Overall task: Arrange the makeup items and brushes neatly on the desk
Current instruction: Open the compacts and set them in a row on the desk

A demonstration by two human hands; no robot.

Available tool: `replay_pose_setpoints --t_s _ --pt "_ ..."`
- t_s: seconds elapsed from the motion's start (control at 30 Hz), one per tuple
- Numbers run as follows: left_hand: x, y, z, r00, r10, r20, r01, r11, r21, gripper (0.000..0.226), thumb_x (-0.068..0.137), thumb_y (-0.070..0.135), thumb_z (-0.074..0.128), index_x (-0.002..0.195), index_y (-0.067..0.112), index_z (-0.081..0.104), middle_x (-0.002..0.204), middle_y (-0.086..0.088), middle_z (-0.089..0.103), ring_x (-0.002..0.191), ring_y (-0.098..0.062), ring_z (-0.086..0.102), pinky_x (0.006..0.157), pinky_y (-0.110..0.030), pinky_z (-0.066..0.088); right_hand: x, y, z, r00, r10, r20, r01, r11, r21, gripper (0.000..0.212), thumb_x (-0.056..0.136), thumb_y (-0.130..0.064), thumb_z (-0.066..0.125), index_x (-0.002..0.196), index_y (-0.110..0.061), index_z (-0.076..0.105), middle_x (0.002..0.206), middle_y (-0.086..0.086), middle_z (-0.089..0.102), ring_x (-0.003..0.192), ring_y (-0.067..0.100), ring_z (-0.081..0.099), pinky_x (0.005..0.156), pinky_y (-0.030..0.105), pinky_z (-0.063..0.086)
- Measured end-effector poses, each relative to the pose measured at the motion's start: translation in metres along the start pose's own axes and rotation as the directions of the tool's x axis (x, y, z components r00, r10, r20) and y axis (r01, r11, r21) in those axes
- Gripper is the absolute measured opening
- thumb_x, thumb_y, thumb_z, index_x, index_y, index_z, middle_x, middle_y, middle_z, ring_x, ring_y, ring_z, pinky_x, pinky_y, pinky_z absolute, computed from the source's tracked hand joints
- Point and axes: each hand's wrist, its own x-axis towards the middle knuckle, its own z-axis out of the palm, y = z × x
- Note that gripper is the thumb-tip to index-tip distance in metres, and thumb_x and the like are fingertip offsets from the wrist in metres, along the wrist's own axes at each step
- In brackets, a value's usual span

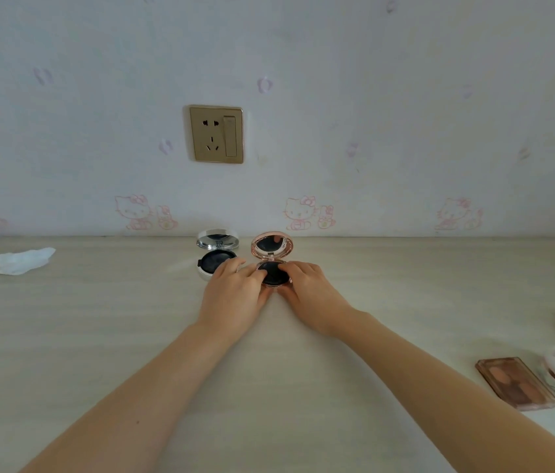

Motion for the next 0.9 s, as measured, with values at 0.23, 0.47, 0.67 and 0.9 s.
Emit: replay_pose_setpoints --t_s 0.23,0.47,0.67,0.9 --pt "0.012 -0.006 0.008 1.000 -0.013 0.002 0.013 1.000 0.017 0.027 0.089 0.030 0.060 0.102 0.009 0.070 0.102 -0.002 0.072 0.108 -0.029 0.057 0.097 -0.037 0.041 0.015 0.002 0.004 1.000 -0.007 -0.024 0.008 0.999 0.032 0.043 0.099 -0.026 0.043 0.140 -0.012 0.039 0.142 0.008 0.043 0.134 0.027 0.032 0.111 0.034 0.027" --pt "0.017 -0.009 0.012 1.000 -0.013 0.014 0.013 1.000 0.002 0.029 0.091 0.031 0.057 0.106 0.009 0.068 0.107 -0.003 0.070 0.114 -0.028 0.055 0.100 -0.036 0.038 0.020 0.004 0.005 0.999 -0.012 -0.042 0.013 0.999 0.033 0.043 0.099 -0.026 0.044 0.139 -0.013 0.040 0.141 0.008 0.045 0.133 0.026 0.033 0.110 0.033 0.028" --pt "0.017 -0.010 0.015 0.999 -0.016 0.032 0.015 1.000 0.016 0.033 0.095 0.035 0.049 0.112 0.012 0.064 0.115 0.000 0.067 0.120 -0.024 0.049 0.103 -0.032 0.034 0.019 0.004 0.005 0.999 -0.011 -0.046 0.013 0.999 0.036 0.042 0.098 -0.027 0.046 0.138 -0.013 0.042 0.139 0.008 0.047 0.132 0.026 0.035 0.109 0.033 0.030" --pt "0.016 -0.006 0.012 0.998 -0.016 0.053 0.013 0.999 0.045 0.037 0.097 0.037 0.042 0.123 0.014 0.056 0.124 0.001 0.060 0.127 -0.019 0.042 0.104 -0.029 0.030 0.015 0.001 0.001 0.998 -0.008 -0.055 0.010 0.999 0.041 0.039 0.097 -0.026 0.046 0.133 -0.012 0.047 0.124 0.006 0.054 0.121 0.026 0.045 0.102 0.034 0.037"
